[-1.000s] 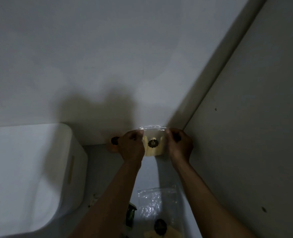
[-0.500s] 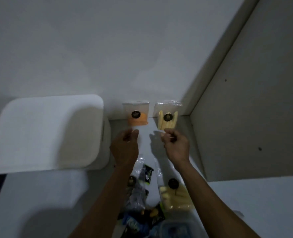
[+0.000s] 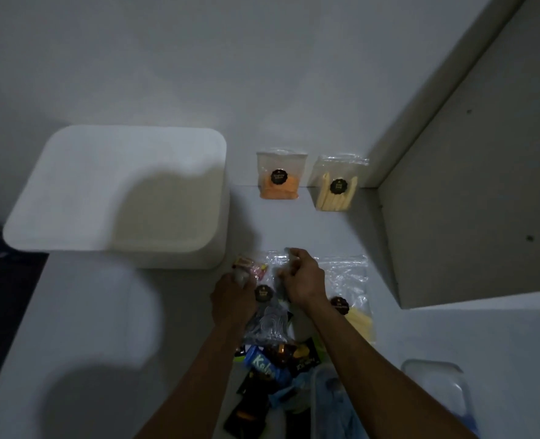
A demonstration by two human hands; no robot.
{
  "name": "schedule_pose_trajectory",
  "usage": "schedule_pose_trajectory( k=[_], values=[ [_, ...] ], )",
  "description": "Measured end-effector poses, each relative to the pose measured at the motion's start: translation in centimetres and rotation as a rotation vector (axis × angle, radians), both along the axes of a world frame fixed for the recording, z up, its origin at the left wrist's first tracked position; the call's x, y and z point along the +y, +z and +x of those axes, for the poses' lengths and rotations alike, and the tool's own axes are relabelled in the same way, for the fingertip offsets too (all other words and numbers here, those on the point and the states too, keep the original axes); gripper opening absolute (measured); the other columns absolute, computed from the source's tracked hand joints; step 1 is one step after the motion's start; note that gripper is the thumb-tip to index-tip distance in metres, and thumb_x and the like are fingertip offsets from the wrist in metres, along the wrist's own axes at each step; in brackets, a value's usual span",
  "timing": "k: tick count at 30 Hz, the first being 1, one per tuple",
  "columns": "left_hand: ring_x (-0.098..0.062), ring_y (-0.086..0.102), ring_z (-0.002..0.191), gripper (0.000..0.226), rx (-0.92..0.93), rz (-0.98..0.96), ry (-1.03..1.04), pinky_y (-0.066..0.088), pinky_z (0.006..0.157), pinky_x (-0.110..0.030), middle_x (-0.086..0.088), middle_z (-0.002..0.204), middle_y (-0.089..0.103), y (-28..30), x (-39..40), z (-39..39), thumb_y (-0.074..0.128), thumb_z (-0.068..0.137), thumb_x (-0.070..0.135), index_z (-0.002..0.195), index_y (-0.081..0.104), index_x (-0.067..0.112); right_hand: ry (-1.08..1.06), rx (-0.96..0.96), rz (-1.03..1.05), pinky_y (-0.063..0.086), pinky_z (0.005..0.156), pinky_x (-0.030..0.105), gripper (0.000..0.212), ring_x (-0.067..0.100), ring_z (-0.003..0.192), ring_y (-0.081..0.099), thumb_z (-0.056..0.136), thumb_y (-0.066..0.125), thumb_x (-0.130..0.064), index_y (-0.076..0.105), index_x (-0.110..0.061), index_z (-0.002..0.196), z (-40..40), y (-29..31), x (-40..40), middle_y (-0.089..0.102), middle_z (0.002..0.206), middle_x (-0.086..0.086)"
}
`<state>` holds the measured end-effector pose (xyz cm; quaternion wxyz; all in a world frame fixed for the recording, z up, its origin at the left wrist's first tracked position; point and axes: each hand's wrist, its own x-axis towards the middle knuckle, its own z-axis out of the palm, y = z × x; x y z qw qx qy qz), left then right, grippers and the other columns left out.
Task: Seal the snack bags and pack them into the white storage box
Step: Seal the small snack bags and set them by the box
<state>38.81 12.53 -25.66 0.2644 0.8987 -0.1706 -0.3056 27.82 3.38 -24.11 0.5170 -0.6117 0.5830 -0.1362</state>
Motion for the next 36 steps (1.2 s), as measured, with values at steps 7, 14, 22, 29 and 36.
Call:
schedule_pose_trajectory(
  k=[7, 14, 22, 29, 36],
  values=[
    [-0.029, 0.065, 0.097, 0.030, -0.002, -0.038, 0.088, 0.050, 0.088, -0.035, -0.011, 0.106, 0.069, 0.0, -0.3, -0.1, 0.064, 0.088, 0.030, 0.110, 0.067, 0.010, -0.144, -0.120, 0.014, 0.051, 0.050, 0.015, 0.043, 0.011, 0.063, 0.063, 0.089, 0.064, 0.000, 0.052, -0.030, 0.118, -0.1, -0.8, 0.1, 0.066, 0.079, 0.004],
    [-0.026, 0.068, 0.078, 0.016, 0.147, -0.277, 0.244, 0.057, 0.077, -0.042, -0.006, 0.079, 0.071, 2.8, 2.6, -1.0, 0.068, 0.087, 0.032, 0.084, 0.070, 0.016, -0.185, -0.259, 0.007, 0.058, 0.075, 0.042, 0.012, 0.016, 0.068, 0.066, 0.086, 0.075, -0.014, 0.066, -0.020, 0.079, -1.5, 2.0, 1.8, 0.070, 0.069, 0.005],
    [-0.029, 0.069, 0.078, 0.013, 0.255, -0.545, 0.256, 0.057, 0.070, -0.046, -0.010, 0.076, 0.071, 9.2, 8.6, -3.0, 0.070, 0.088, 0.023, 0.075, 0.070, 0.020, -0.165, -0.437, -0.086, 0.052, 0.066, 0.033, 0.006, 0.011, 0.065, 0.064, 0.087, 0.073, -0.016, 0.072, -0.017, 0.081, -3.7, 9.0, 6.8, 0.069, 0.066, -0.002],
    [-0.014, 0.066, 0.073, 0.005, 0.237, -0.896, 0.194, 0.056, 0.067, -0.036, -0.004, 0.081, 0.071, 17.2, 13.0, -2.2, 0.065, 0.092, 0.018, 0.092, 0.069, 0.014, -0.091, -0.596, -0.152, 0.056, 0.067, 0.030, 0.007, 0.020, 0.075, 0.071, 0.090, 0.069, -0.015, 0.070, -0.009, 0.091, -4.8, 17.2, 11.9, 0.073, 0.081, 0.011],
    [-0.011, 0.064, 0.074, 0.007, 0.208, -1.044, 0.119, 0.056, 0.068, -0.033, -0.003, 0.078, 0.070, 22.8, 15.3, -1.9, 0.066, 0.091, 0.018, 0.089, 0.069, 0.013, 0.001, -0.625, -0.242, 0.059, 0.074, 0.035, 0.007, 0.020, 0.080, 0.071, 0.091, 0.068, -0.017, 0.068, -0.010, 0.090, -5.9, 22.8, 14.9, 0.073, 0.085, 0.010]
  ],
)
